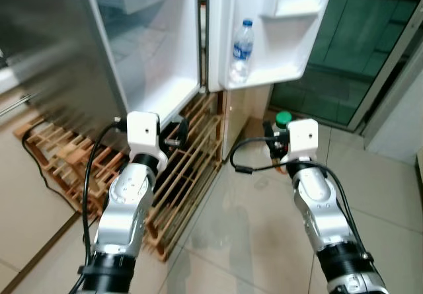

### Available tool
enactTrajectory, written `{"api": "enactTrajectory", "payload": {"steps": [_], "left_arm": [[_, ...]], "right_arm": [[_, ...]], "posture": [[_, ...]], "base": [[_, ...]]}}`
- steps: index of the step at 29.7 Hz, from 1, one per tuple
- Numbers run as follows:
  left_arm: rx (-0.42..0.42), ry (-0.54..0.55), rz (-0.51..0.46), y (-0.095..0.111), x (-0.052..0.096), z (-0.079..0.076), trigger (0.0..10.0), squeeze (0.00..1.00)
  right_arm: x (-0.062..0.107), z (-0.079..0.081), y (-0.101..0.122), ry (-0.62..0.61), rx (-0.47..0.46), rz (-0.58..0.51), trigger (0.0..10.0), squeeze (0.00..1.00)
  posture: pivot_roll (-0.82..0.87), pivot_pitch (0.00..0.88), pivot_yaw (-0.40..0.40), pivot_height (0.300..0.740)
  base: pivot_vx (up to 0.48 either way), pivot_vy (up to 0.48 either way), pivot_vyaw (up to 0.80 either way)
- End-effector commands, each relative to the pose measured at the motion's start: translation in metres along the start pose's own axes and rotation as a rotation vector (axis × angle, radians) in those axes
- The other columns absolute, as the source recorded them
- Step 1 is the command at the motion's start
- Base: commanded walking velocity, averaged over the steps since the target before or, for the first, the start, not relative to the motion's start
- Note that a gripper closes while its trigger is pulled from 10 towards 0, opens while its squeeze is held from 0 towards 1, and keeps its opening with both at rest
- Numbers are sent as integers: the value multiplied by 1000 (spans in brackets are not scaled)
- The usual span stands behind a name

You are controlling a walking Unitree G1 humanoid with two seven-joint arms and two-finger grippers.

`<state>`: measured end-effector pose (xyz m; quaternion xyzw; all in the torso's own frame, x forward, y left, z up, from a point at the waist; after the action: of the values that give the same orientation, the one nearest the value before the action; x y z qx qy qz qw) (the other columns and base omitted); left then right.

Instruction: Restocking fridge

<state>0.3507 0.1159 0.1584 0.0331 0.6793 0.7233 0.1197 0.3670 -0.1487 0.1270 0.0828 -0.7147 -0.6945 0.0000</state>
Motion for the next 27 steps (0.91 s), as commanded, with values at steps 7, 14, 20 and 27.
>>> {"api": "enactTrajectory", "payload": {"steps": [7,14,20,27], "left_arm": [[-1,-21,-10,2,0,-5,10000,0],[-1,-11,-11,2,1,-4,10000,0],[-7,-23,-12,2,1,-6,10000,0],[-22,-34,-19,3,0,-10,10000,0]], "right_arm": [[-3,-4,12,-15,11,-48,0,0],[-3,-3,13,-10,12,-51,0,0],[-3,-3,13,-10,14,-50,0,0],[-2,-4,13,-13,15,-51,0,0]], "posture": [[-120,0,4,740],[-117,0,2,740],[-118,0,5,740],[-122,0,14,740]], "base": [[446,0,0],[448,0,0],[449,0,0],[376,0,0]]}}
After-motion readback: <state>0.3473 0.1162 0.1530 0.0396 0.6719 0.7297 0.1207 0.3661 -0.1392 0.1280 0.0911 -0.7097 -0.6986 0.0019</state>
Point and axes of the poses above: a point about 5 cm out from each wrist's last joint towards the gripper, its own x axis pointing back from the gripper into the wrist, its own y axis along the axis of the wrist's last joint, z = x × y, the point moved 4 cm from there along -x, pointing out of the wrist towards the gripper, and after that the axes turned 6 degrees about -x, right-handed, at the moved point
